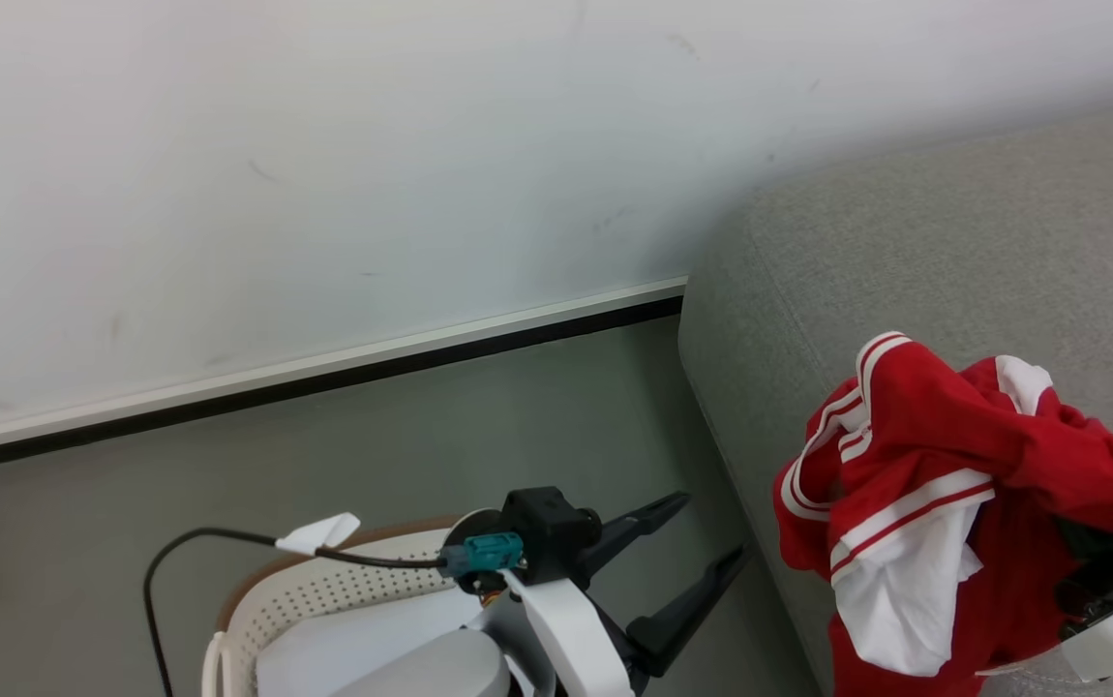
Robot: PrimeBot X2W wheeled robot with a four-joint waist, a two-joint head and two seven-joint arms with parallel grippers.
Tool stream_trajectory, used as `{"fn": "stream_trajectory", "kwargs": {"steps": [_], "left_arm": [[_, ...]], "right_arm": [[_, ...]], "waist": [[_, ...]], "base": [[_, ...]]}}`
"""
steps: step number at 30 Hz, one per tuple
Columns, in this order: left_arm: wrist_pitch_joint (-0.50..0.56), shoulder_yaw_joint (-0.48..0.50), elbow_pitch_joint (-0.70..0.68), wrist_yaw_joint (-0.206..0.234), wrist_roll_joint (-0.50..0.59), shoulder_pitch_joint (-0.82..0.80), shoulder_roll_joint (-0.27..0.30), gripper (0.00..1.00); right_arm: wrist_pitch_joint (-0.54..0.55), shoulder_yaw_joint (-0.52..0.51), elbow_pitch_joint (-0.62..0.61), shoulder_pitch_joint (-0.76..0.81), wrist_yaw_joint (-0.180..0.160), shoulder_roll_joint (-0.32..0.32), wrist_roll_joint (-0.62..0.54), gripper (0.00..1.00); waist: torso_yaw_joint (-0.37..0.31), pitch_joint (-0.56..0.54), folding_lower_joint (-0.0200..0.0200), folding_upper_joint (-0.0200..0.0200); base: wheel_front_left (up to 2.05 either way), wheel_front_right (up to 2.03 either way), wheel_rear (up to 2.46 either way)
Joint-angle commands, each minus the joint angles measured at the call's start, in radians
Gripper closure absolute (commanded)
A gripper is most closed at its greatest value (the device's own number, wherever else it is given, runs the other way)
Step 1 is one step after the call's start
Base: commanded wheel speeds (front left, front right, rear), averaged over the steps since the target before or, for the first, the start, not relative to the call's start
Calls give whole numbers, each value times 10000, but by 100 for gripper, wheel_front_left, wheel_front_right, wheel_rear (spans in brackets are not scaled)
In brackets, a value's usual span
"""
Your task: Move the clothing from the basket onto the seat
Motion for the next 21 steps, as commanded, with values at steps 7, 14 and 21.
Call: {"fn": "stream_trajectory", "kwargs": {"steps": [7,14,21], "left_arm": [[-28,-66,13,-12,-3,6,-28,0],[205,-28,-239,-58,151,-524,166,0],[544,214,-665,-16,379,-1337,590,0]], "right_arm": [[276,-870,-539,592,-25,167,-233,100],[501,-2086,-485,403,-25,923,-427,100],[876,-3536,37,-1063,-25,1949,-1095,100]], "waist": [[-107,121,0,-1],[191,969,0,-1],[510,2456,0,-1]], "base": [[0,0,0],[0,0,0],[0,0,0]]}}
